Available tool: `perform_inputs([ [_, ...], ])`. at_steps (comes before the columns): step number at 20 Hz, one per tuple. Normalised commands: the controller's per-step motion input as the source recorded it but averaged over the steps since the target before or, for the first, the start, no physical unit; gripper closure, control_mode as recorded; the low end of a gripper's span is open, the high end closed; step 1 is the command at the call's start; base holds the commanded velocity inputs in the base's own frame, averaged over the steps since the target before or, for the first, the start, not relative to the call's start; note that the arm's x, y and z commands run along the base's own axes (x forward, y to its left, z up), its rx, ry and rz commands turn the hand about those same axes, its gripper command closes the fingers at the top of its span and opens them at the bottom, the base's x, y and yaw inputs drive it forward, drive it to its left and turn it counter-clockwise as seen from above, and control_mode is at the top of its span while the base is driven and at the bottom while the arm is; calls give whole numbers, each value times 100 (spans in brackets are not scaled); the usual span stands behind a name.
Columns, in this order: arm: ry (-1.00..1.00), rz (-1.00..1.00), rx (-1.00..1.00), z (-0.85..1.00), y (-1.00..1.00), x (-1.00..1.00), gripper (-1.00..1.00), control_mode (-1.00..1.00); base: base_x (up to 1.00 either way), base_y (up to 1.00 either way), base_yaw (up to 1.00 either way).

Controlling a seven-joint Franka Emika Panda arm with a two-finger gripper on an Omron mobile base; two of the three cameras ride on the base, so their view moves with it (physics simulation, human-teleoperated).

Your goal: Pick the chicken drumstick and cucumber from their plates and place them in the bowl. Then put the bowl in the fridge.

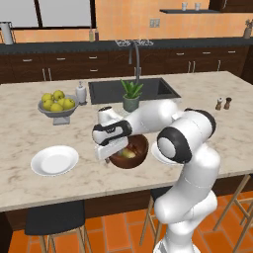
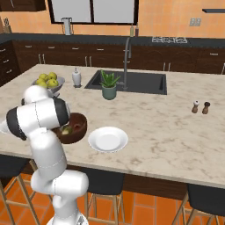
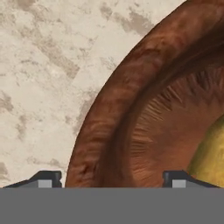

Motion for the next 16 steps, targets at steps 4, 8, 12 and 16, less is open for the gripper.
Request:
perform_inputs([
  [4, -16, 0, -2, -28, -33, -30, 100, -100, 0, 0, 0],
  [8, -22, 3, 0, -30, -37, -44, 100, -100, 0, 0, 0],
  [12, -13, 19, 1, 39, -22, -49, 100, -100, 0, 0, 0],
  [16, -3, 30, 4, 93, -12, -46, 100, -100, 0, 0, 0],
])
